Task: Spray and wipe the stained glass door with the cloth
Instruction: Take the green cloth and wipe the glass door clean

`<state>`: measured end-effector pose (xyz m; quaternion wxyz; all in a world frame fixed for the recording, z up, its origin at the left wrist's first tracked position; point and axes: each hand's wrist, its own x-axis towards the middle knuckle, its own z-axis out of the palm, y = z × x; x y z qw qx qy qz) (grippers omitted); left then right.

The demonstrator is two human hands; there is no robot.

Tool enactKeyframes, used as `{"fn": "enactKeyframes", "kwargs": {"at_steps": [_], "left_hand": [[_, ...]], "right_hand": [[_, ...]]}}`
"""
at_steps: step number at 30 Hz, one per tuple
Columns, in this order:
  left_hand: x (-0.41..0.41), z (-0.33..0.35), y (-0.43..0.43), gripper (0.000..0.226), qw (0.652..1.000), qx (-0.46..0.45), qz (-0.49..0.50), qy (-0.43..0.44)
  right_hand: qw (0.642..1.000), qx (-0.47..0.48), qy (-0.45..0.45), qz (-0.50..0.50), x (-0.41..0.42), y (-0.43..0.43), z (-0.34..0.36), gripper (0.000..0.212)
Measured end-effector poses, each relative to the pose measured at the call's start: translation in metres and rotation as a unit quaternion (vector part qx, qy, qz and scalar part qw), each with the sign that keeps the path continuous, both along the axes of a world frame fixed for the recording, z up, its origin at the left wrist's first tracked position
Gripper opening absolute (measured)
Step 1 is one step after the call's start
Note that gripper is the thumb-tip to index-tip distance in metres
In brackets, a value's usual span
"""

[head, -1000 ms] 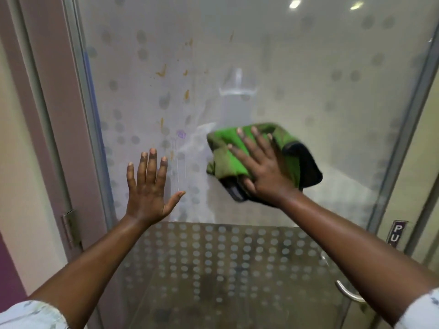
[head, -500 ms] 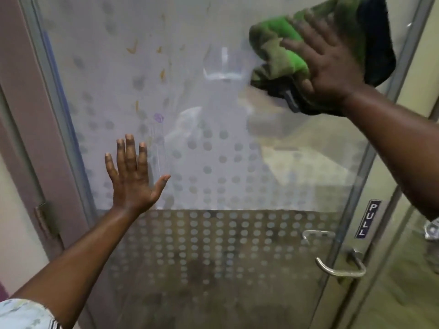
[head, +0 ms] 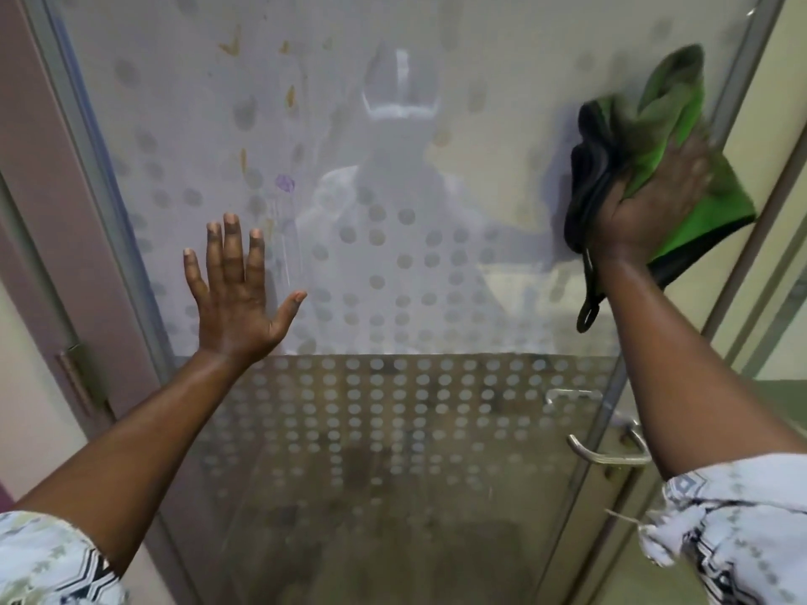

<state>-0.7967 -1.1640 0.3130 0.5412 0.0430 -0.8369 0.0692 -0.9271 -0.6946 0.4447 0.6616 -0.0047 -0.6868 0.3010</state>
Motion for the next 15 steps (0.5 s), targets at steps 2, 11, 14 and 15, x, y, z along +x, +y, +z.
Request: {"fn": "enactKeyframes", "kwargs": {"at_steps": [2, 11, 14, 15], "left_hand": [[0.0, 0.0, -0.002, 0.097, 1.0, 0.0, -0.001, -0.001], [-0.002, -0.002, -0.008, 0.097, 1.0, -0.013, 0.001, -0.005], [-0.002, -0.001, -0.009, 0.094, 1.0, -0.015, -0.003, 0.0], [-0.002, 0.0, -0.009, 0.093, 1.0, -0.015, -0.004, -0.001]], "right_hand": [[0.999, -0.016, -0.027, 0.015, 0.007, 0.0, -0.032, 0.067], [0.968, -0.143, -0.205, 0.008, 0.04, -0.045, -0.158, 0.072], [0.94, -0.215, -0.267, -0.004, 0.049, -0.083, -0.171, 0.071], [0.93, -0.233, -0.283, 0.002, 0.053, -0.098, -0.174, 0.072]]}}
